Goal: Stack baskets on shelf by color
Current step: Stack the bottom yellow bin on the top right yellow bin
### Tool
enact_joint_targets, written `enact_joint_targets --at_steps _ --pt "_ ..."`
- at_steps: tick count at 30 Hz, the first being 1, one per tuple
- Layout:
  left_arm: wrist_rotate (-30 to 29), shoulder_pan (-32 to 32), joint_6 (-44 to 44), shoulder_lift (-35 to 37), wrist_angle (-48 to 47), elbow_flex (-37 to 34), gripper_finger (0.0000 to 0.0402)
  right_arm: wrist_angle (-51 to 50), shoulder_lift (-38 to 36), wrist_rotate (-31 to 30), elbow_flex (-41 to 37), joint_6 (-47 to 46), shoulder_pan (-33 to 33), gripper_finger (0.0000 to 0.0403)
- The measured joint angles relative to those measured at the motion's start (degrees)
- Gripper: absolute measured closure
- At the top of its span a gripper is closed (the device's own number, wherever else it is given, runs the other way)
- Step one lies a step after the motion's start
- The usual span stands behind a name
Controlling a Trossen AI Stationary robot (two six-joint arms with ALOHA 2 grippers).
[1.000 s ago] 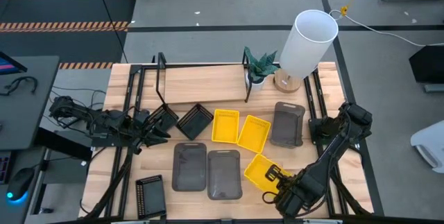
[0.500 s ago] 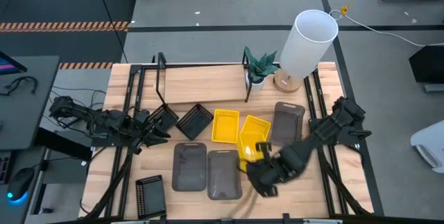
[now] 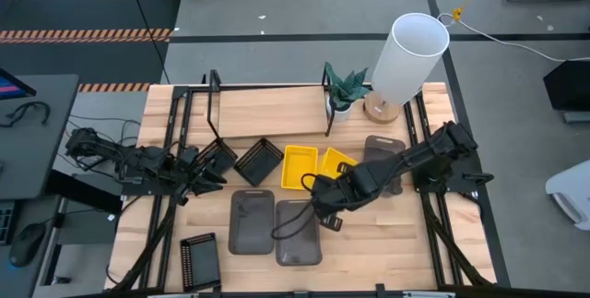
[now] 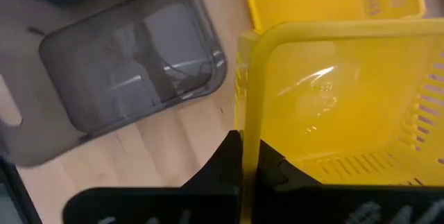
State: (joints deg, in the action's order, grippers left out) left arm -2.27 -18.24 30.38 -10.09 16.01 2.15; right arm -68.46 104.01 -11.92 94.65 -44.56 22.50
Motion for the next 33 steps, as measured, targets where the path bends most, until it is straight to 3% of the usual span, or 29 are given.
enact_joint_targets --at_steps 12,20,33 --pt "0.0 0.0 0.0 -0.1 0.3 0.0 0.0285 -2.2 6.5 -2.3 -1.2 -4.6 -2.1 0.0399" --pt "0.0 0.0 0.0 -0.1 0.2 0.0 0.0285 -3.1 12.0 0.1 -1.2 -4.5 -3.9 0.0398" --pt "0.0 0.0 0.0 -0.1 0.2 0.0 0.0285 -3.4 12.2 7.7 -1.2 -2.4 -6.0 0.0375"
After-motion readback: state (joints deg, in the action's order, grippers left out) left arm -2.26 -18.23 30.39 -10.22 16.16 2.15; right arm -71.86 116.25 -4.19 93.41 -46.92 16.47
